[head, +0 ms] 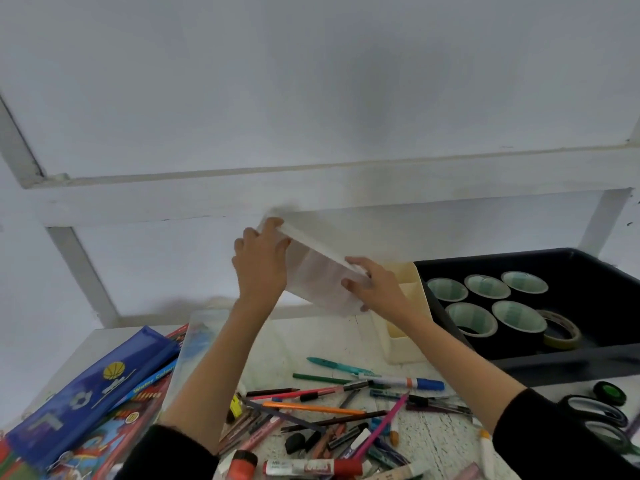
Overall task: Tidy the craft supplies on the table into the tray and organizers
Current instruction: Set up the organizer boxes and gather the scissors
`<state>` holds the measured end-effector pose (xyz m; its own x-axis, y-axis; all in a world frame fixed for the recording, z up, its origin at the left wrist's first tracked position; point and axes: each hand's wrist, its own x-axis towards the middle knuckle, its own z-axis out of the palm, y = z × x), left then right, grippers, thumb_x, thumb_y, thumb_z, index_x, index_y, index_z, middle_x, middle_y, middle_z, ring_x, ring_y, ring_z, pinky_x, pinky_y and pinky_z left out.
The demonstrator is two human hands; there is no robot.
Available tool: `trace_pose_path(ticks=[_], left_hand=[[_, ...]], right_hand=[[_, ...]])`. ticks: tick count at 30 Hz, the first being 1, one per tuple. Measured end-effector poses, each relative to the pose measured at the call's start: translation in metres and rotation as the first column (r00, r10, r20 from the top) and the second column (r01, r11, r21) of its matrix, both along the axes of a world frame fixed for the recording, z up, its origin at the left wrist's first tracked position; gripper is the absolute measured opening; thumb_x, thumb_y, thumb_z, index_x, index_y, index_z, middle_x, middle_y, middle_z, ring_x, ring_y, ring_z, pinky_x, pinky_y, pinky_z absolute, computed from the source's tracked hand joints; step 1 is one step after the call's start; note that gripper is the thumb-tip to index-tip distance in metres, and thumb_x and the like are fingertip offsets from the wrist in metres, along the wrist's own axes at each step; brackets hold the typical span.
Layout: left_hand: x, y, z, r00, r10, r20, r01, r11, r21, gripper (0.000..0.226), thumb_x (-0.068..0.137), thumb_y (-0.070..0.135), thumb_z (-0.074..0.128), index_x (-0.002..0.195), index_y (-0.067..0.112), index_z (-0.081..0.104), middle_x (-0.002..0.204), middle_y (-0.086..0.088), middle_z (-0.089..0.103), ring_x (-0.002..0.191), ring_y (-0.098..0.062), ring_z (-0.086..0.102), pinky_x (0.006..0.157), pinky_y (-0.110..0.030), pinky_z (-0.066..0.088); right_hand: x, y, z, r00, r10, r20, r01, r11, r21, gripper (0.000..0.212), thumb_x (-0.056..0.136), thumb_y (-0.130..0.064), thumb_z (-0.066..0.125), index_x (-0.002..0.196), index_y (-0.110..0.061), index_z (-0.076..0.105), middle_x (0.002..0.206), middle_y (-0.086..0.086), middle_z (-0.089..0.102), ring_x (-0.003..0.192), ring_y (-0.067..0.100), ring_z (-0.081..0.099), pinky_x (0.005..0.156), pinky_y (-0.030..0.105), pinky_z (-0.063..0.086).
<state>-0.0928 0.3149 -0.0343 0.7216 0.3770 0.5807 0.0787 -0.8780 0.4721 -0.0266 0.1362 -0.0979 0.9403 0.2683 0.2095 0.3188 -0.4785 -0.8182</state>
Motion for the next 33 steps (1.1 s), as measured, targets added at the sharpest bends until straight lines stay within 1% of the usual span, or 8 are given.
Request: trace_pose_path(ticks=[7,10,12,16,19,22,28,33], left_hand=[[0.026,-0.031,-0.008,0.992,-0.064,-0.107,0.1,0.923,0.372,0.049,0.096,0.038,0.045,0.143,0.033,0.032,0.126,-0.009,0.049,0.117,-0.029,0.043,0.103,-0.052,0.027],[0.028,-0.039,-0.032,0.972,-0.23,0.05,0.231,0.973,-0.005,0.056,0.098,0.038,0.043,0.148,0.03,0.02,0.152,-0.005,0.023,0.141,-0.023,0.018,0.113,-0.05,0.014],[0.021,-0.047,-0.056,0.949,-0.231,0.216,0.296,0.887,-0.354,0.055,0.099,0.028,0.042,0.148,0.027,0.018,0.155,-0.002,0.018,0.144,-0.018,0.013,0.116,-0.042,0.016],[0.005,-0.052,-0.114,0.964,-0.266,0.005,0.195,0.696,-0.691,0.065,0.094,0.014,0.047,0.15,0.016,0.015,0.153,-0.005,0.026,0.134,-0.013,0.033,0.109,-0.029,0.03],[0.006,-0.054,-0.145,0.949,-0.274,-0.154,0.106,0.741,-0.664,0.046,0.096,0.019,0.048,0.14,0.009,0.04,0.12,-0.012,0.06,0.104,-0.018,0.057,0.084,-0.024,0.041],[0.013,-0.06,-0.153,0.958,-0.275,-0.078,0.178,0.789,-0.588,0.027,0.095,0.006,0.046,0.072,0.017,0.055,0.059,0.004,0.049,0.056,-0.012,0.044,0.056,-0.021,0.034],[0.021,-0.069,-0.161,0.974,-0.224,-0.015,0.183,0.83,-0.526,0.02,0.092,-0.007,0.042,0.084,-0.006,0.061,0.059,0.013,0.045,0.052,-0.003,0.04,0.05,-0.005,0.035],[0.026,-0.076,-0.167,0.975,-0.224,0.017,0.2,0.83,-0.521,0.018,0.091,-0.008,0.043,0.087,-0.008,0.061,0.057,0.012,0.044,0.049,-0.003,0.038,0.048,-0.006,0.034]], right_hand=[[-0.016,0.024,-0.036,0.952,-0.183,0.243,0.254,0.918,-0.305,0.023,0.088,-0.001,0.042,0.088,-0.003,0.065,0.079,0.015,0.064,0.072,0.034,0.058,0.056,0.03,0.034],[-0.017,0.025,-0.051,0.962,-0.21,0.175,0.25,0.933,-0.259,0.021,0.085,0.003,0.043,0.072,-0.006,0.057,0.069,0.015,0.054,0.063,0.027,0.046,0.056,0.028,0.029],[-0.016,0.026,-0.064,0.963,-0.245,0.116,0.264,0.942,-0.207,0.021,0.085,0.003,0.046,0.07,-0.007,0.058,0.071,0.016,0.058,0.063,0.022,0.045,0.055,0.026,0.029],[-0.019,0.026,-0.081,0.942,-0.332,0.052,0.335,0.941,-0.045,0.02,0.088,0.003,0.048,0.079,0.001,0.066,0.073,0.01,0.06,0.066,0.019,0.05,0.051,0.02,0.029],[-0.025,0.028,-0.091,0.915,-0.402,0.033,0.402,0.915,0.027,0.019,0.091,-0.001,0.048,0.081,-0.003,0.064,0.074,0.002,0.053,0.069,0.018,0.052,0.052,0.018,0.03],[-0.022,0.032,-0.106,0.904,-0.426,0.02,0.423,0.902,0.092,0.019,0.092,-0.003,0.05,0.078,-0.01,0.061,0.074,0.001,0.059,0.068,0.018,0.056,0.051,0.016,0.033],[-0.018,0.031,-0.115,0.918,-0.394,0.053,0.389,0.918,0.078,0.015,0.091,-0.001,0.05,0.101,-0.001,0.062,0.092,0.013,0.067,0.079,0.023,0.063,0.061,0.024,0.045],[-0.025,0.018,-0.109,0.862,-0.356,0.36,0.381,0.924,0.002,0.048,0.089,-0.002,0.054,0.135,-0.002,0.042,0.109,0.008,0.058,0.091,0.02,0.058,0.075,0.031,0.054]])
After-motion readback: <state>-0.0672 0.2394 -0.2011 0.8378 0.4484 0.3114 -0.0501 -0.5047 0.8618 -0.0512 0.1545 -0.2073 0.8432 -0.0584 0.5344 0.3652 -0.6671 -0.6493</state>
